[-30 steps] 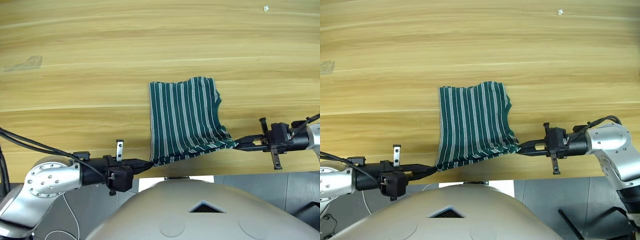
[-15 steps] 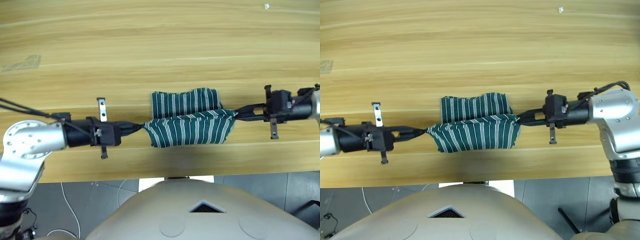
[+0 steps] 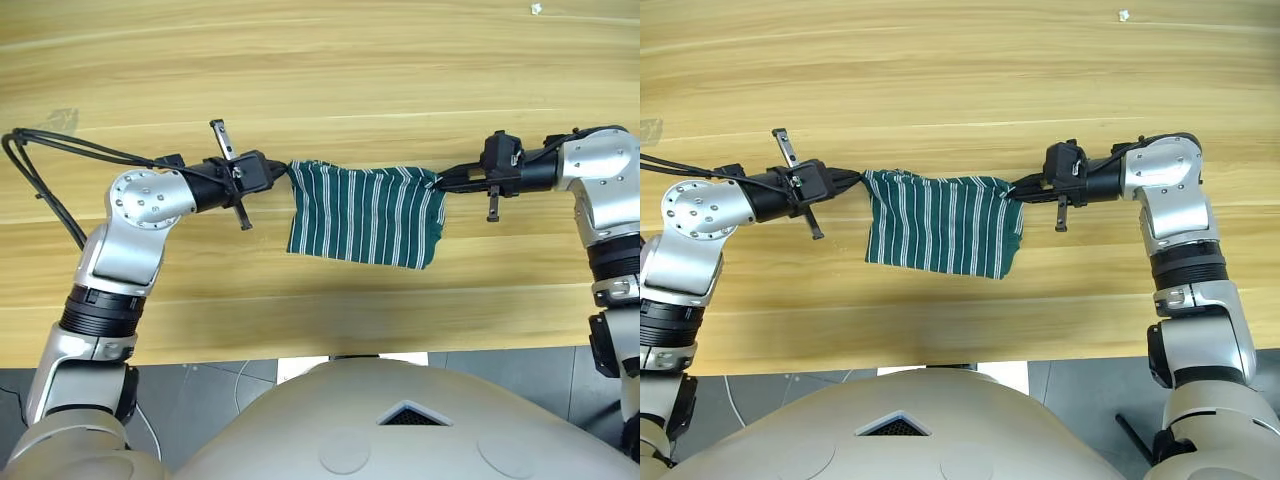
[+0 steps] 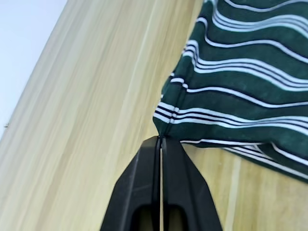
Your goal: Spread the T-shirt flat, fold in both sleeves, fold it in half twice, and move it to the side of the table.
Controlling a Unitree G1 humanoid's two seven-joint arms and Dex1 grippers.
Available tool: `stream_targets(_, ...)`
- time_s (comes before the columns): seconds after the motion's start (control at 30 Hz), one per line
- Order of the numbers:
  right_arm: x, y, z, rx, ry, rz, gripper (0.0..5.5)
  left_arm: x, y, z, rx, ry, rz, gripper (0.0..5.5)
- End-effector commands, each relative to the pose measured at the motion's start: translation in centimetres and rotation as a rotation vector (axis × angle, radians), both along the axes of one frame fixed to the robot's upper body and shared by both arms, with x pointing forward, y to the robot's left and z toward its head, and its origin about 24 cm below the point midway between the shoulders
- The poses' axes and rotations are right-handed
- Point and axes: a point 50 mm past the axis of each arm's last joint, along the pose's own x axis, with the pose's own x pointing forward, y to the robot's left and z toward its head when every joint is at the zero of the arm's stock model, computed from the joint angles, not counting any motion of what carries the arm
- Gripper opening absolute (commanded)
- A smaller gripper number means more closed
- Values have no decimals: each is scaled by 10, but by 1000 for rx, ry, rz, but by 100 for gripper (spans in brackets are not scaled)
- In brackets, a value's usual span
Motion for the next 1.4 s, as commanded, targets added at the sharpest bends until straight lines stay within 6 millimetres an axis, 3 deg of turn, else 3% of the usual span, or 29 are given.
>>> stream_targets(0.03, 12, -2, 5, 12, -79, -85, 63, 5, 1, -2, 0, -17, 36, 35)
stream_targets(0.2, 24, -14, 8, 15, -164, -229, 152, 24, 10, 1, -46, -157, 256, 115)
stream_targets(0.3, 23, -25, 6, -12, -220, -301, 188, 40, 22, 14, -150, -338, 479, 116)
stream_targets(0.4, 16, -23, 7, 19, -275, -310, 188, 40, 29, 18, -263, -421, 620, 116)
stream_targets(0.43, 13, -18, 9, 63, -285, -299, 188, 38, 29, 18, -299, -432, 647, 116)
stream_targets(0.57, -18, 38, 15, 391, -246, -166, 188, 25, 30, 27, -501, -511, 782, 116)
stream_targets(0.73, -44, 91, -4, 465, -105, -51, 188, 5, 29, 10, -594, -489, 893, 116)
stream_targets(1.0, -18, 130, -41, 287, -9, -10, 188, -6, 10, -6, -642, -415, 877, 116)
stream_targets(1.13, 1, 122, -70, 137, 39, -161, 188, -9, 1, -12, -662, -383, 866, 116)
stream_targets(1.3, 11, 75, -103, -116, 103, -398, 188, -13, -1, -16, -664, -369, 871, 116)
stream_targets(1.4, 16, 55, -105, -86, 224, -583, 188, -16, -1, -19, -652, -358, 870, 116)
